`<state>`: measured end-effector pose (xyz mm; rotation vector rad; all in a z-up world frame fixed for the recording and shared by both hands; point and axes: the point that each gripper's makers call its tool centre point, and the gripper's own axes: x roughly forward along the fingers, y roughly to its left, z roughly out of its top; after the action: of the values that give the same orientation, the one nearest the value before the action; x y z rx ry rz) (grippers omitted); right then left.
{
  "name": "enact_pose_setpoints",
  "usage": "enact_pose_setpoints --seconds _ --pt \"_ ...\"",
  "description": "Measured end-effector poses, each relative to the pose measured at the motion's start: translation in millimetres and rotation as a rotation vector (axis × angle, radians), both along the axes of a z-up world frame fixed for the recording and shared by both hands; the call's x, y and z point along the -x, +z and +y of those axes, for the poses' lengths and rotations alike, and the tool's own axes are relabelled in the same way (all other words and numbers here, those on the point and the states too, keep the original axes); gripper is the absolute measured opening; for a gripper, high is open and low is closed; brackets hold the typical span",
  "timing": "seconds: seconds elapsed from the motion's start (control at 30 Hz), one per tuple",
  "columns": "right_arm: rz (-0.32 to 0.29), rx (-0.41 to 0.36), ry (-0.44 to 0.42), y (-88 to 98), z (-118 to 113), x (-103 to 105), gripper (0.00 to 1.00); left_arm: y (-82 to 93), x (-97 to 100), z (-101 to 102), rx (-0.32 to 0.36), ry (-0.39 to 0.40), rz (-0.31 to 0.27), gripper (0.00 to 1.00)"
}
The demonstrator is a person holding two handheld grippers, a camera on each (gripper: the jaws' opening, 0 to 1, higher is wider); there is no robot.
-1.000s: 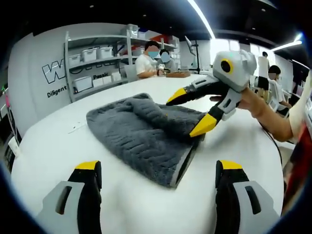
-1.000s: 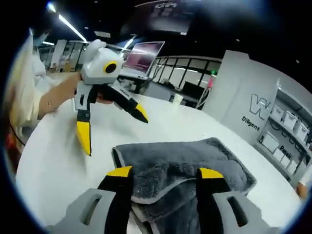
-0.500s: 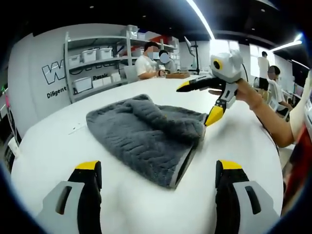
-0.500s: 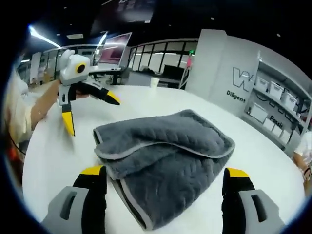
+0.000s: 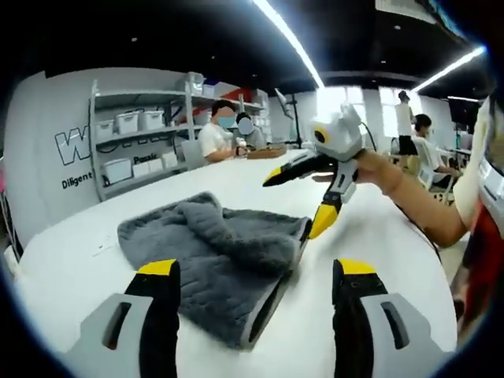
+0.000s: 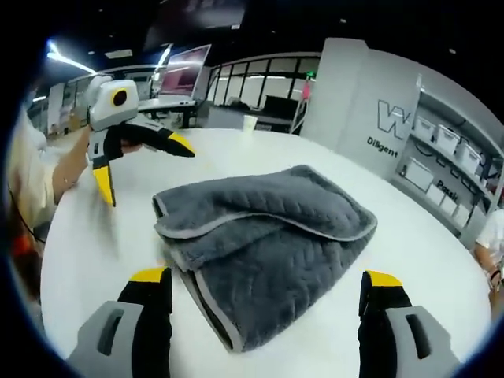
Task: Open the folded towel by lifting each exposed corner and separating the folded layers until the towel lies flat within the target outline without major curled edges
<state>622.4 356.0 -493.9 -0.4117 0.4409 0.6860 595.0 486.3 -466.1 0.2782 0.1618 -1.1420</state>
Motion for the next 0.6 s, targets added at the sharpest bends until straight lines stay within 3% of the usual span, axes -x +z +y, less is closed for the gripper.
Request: enact_pose_setpoints --seconds 0.17,0.37,0.47,0.6 --pt "0.009 0.031 0.024 -2.9 1.3 5.6 0.99 -15.7 8.7 -15.6 -0.032 -0.039 0.024 0.60" --pt "-0.009 0.015 0.021 3.4 1.0 8.3 0.99 -13.5 18.4 -31.9 0.041 -0.095 0.064 0.27" --pt "-0.015 0.017 0.015 4.1 0.6 7.9 0.99 -10.7 14.8 -36.1 0.056 -0.070 0.042 0.25" --pt "-0.019 0.016 0.011 5.4 -0.6 7.4 0.99 -19.9 13.2 -39.1 0.003 -0.063 0.013 0.17"
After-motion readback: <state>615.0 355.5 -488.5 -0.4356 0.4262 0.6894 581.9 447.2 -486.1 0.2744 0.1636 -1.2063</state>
